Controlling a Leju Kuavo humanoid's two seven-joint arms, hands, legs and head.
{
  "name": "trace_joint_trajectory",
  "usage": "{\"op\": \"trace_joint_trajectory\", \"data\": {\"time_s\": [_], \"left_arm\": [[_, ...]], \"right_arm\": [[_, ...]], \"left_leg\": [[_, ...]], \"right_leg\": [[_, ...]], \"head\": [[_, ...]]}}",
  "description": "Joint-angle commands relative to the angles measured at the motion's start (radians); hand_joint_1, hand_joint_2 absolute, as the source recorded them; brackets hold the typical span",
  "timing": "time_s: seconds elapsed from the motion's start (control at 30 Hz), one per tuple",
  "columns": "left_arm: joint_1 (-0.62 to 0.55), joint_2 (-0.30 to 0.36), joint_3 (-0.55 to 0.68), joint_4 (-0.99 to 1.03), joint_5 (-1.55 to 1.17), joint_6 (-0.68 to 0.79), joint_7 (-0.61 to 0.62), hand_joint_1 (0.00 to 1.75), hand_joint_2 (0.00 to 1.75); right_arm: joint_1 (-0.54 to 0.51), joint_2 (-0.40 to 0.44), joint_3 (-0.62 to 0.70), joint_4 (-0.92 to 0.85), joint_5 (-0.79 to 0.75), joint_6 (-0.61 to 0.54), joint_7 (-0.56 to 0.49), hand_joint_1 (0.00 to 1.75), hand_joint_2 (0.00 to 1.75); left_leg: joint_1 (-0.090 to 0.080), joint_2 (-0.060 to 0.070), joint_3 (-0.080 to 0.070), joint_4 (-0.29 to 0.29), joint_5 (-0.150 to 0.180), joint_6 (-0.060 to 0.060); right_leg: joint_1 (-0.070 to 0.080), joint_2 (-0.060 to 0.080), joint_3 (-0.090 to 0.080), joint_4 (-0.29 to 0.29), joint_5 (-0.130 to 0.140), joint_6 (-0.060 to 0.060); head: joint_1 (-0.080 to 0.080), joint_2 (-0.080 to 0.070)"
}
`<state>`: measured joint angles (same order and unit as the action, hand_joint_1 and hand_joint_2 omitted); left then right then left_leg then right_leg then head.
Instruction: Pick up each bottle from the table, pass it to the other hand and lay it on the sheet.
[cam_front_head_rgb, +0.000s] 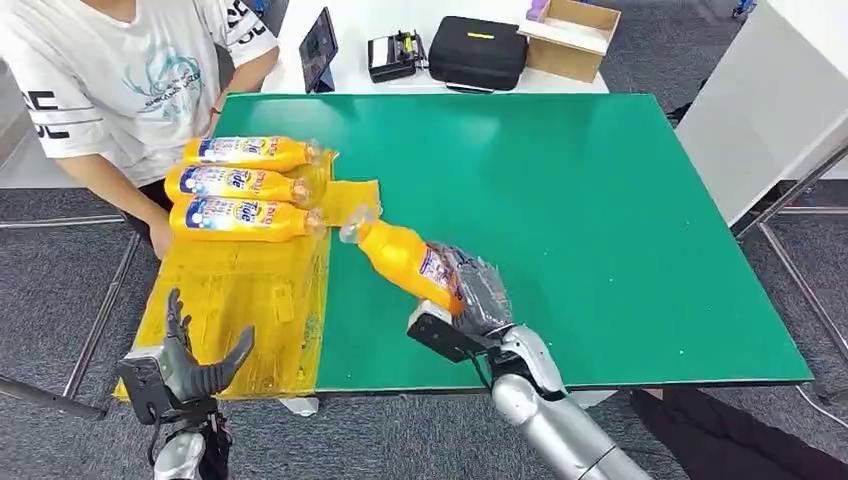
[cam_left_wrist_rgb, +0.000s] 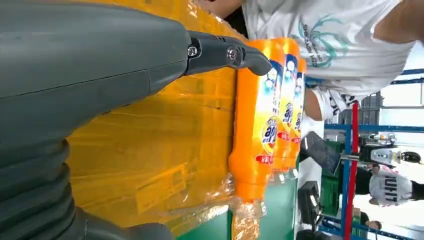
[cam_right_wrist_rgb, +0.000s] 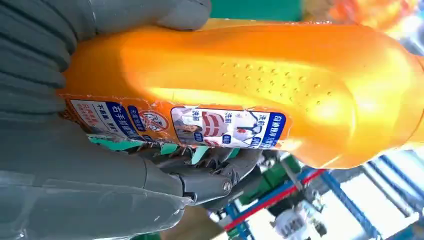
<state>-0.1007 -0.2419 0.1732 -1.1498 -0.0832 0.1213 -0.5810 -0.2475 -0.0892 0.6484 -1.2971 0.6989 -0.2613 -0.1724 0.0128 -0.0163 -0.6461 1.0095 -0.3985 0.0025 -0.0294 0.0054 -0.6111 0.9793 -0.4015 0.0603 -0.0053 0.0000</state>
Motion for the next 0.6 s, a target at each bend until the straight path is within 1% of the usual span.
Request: {"op": "trace_joint_trajectory", "data": {"time_s": [0.03,0.07,0.1,0.13,0.17,0.2,0.23,0.27,0.33,0.4,0.43,0.53,0.57,0.6], "left_arm": [[0.025,0.002,-0.098,-0.076,0.09,-0.099,0.064,0.0,1.75],[0.022,0.006,-0.12,-0.08,0.113,-0.118,0.078,0.0,1.75],[0.019,0.011,-0.143,-0.081,0.136,-0.138,0.092,0.0,1.75],[0.016,0.015,-0.166,-0.082,0.162,-0.167,0.106,0.0,1.75],[0.015,0.02,-0.182,-0.082,0.179,-0.181,0.111,0.0,1.75],[0.013,0.029,-0.213,-0.083,0.212,-0.218,0.124,0.0,1.75],[0.014,0.034,-0.226,-0.084,0.227,-0.23,0.129,0.0,1.75],[0.015,0.039,-0.246,-0.089,0.249,-0.26,0.137,0.0,1.75],[0.015,0.057,-0.284,-0.091,0.263,-0.281,0.145,0.0,1.75],[0.013,0.068,-0.304,-0.085,0.273,-0.301,0.152,0.0,1.75],[0.012,0.075,-0.317,-0.076,0.297,-0.334,0.168,0.0,1.75],[0.012,0.097,-0.358,-0.041,0.376,-0.436,0.209,0.0,1.75],[0.013,0.099,-0.366,-0.033,0.38,-0.441,0.21,0.0,1.75],[0.014,0.099,-0.366,-0.032,0.381,-0.441,0.209,0.0,1.75]], "right_arm": [[0.117,0.194,-0.317,-0.196,-0.141,-0.195,-0.227,1.75,1.75],[0.127,0.2,-0.329,-0.207,-0.151,-0.199,-0.242,1.75,1.75],[0.14,0.215,-0.348,-0.216,-0.162,-0.23,-0.275,1.75,1.75],[0.153,0.218,-0.351,-0.225,-0.192,-0.228,-0.304,1.75,1.75],[0.159,0.223,-0.357,-0.226,-0.211,-0.23,-0.329,1.75,1.75],[0.171,0.225,-0.361,-0.22,-0.198,-0.243,-0.345,1.75,1.75],[0.176,0.226,-0.361,-0.216,-0.203,-0.24,-0.355,1.75,1.75],[0.181,0.229,-0.363,-0.204,-0.208,-0.24,-0.37,1.75,1.75],[0.185,0.237,-0.361,-0.153,-0.208,-0.226,-0.397,1.75,1.75],[0.183,0.241,-0.344,-0.091,-0.183,-0.212,-0.407,1.75,1.75],[0.185,0.253,-0.333,-0.041,-0.196,-0.187,-0.414,1.75,1.75],[0.179,0.279,-0.282,0.094,-0.159,-0.193,-0.466,1.75,1.75],[0.18,0.289,-0.274,0.119,-0.157,-0.205,-0.483,1.75,1.75],[0.179,0.292,-0.274,0.124,-0.157,-0.208,-0.486,1.75,1.75]], "left_leg": [[-0.001,0.001,0.001,0.001,-0.002,0.001],[0.0,0.002,0.004,0.002,-0.003,0.001],[0.0,0.001,0.002,0.002,-0.003,0.0],[0.0,0.001,0.005,0.003,-0.004,0.0],[-0.001,-0.002,0.001,0.0,-0.001,0.0],[0.0,-0.003,0.003,0.001,-0.002,0.0],[-0.001,-0.002,0.002,0.0,-0.001,0.0],[0.0,-0.002,0.005,0.001,-0.003,0.0],[-0.001,0.0,0.003,0.0,-0.002,0.0],[0.0,0.001,0.007,0.0,-0.003,0.0],[-0.001,0.001,0.005,-0.001,-0.002,0.0],[0.0,0.002,0.009,-0.002,-0.003,0.0],[0.0,0.003,0.011,-0.002,-0.004,0.0],[0.0,0.002,0.007,-0.002,-0.002,0.0]], "right_leg": [[0.0,-0.001,0.001,0.001,-0.002,-0.002],[0.0,0.0,0.004,0.001,-0.003,-0.004],[0.0,-0.001,0.002,0.002,-0.002,-0.003],[0.001,-0.001,0.006,0.002,-0.004,-0.004],[0.0,-0.004,0.002,0.0,-0.001,-0.002],[0.0,-0.005,0.005,0.0,-0.002,-0.003],[0.0,-0.004,0.003,0.0,-0.001,-0.002],[0.001,-0.004,0.007,0.0,-0.003,-0.004],[0.0,-0.001,0.004,0.0,-0.001,-0.002],[0.001,-0.001,0.007,-0.001,-0.002,-0.004],[0.0,-0.001,0.005,-0.002,-0.001,-0.002],[0.001,0.0,0.009,-0.003,-0.001,-0.004],[0.002,0.0,0.011,-0.003,-0.002,-0.005],[0.001,0.001,0.007,-0.003,0.0,-0.003]], "head": [[0.0,0.0],[0.0,0.0],[0.0,0.0],[0.0,0.0],[0.0,0.0],[0.0,0.0],[0.0,0.0],[0.0,0.0],[0.0,0.0],[0.0,0.0],[0.0,0.0],[0.0,0.0],[0.0,0.0],[0.0,0.0]]}}
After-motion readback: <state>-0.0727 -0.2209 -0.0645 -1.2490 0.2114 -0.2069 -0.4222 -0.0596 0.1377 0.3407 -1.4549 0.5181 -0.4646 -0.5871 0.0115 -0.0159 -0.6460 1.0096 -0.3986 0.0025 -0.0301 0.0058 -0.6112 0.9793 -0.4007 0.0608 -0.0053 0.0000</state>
